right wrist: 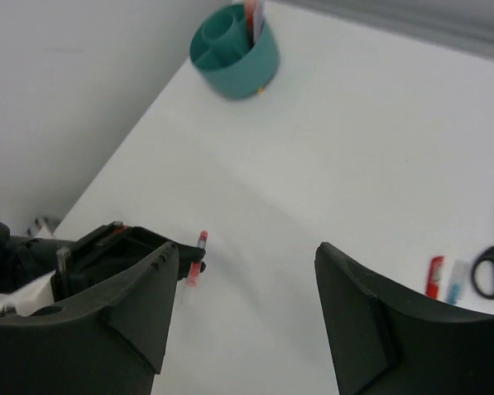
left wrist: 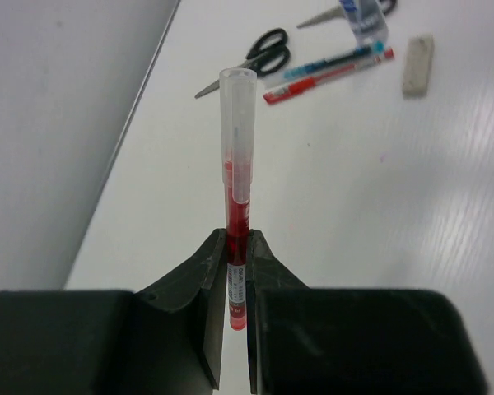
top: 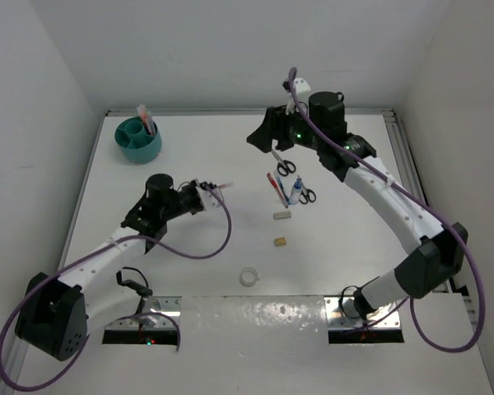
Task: Sort the stationery into containers
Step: Place the pen in the storage box.
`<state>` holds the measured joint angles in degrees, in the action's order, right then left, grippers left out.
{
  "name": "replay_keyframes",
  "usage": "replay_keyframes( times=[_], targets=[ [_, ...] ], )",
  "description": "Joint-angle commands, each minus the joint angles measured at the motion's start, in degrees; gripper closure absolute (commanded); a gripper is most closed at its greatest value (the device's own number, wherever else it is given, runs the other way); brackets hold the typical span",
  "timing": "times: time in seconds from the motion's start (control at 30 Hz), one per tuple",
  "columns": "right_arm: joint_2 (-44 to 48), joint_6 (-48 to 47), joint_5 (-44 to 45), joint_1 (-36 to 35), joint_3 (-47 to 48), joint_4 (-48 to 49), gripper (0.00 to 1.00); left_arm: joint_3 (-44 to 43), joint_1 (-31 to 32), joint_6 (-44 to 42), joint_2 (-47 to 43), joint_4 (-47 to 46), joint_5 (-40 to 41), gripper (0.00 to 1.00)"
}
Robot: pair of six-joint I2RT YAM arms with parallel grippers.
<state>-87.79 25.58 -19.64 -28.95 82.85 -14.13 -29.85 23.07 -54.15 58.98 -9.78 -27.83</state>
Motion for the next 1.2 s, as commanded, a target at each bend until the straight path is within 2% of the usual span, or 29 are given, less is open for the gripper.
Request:
replay_keyframes(
  times=[0.0,0.03,0.13,0.33,0.6,0.83,1.17],
  targets=[
    [4.3,-0.5,5.9,1.8,-2.3,4.0,0.33,-7.4,-3.3,24.2,4.1,-7.4,1.3,1.00],
    [5.2,-0.4,8.5,2.3,-4.3,4.9,0.33,-8.7,-4.3,32.4,5.3,-7.9,3.2,1.00],
    [8.9,0.9,11.8,4.4,-9.2,7.5,0.33,-13.7,-8.6,44.7,9.0,-10.9,5.7,1.00],
    [11.2,1.4,12.0,6.4,-15.2,9.7,0.33,-25.6,-18.0,58.4,17.6,-16.7,12.1,1.00],
    [5.8,-0.1,8.0,7.0,-13.3,11.1,0.34,-36.6,-24.7,57.4,27.9,-15.8,12.5,1.00],
    [1.8,-2.4,6.6,7.2,-10.2,9.9,0.34,-43.2,-27.9,56.0,35.1,-16.5,17.1,1.00],
    [-2.6,-1.9,4.3,7.5,-9.2,11.1,0.34,-46.1,-29.7,54.4,41.8,-20.0,18.4,1.00]
  ],
)
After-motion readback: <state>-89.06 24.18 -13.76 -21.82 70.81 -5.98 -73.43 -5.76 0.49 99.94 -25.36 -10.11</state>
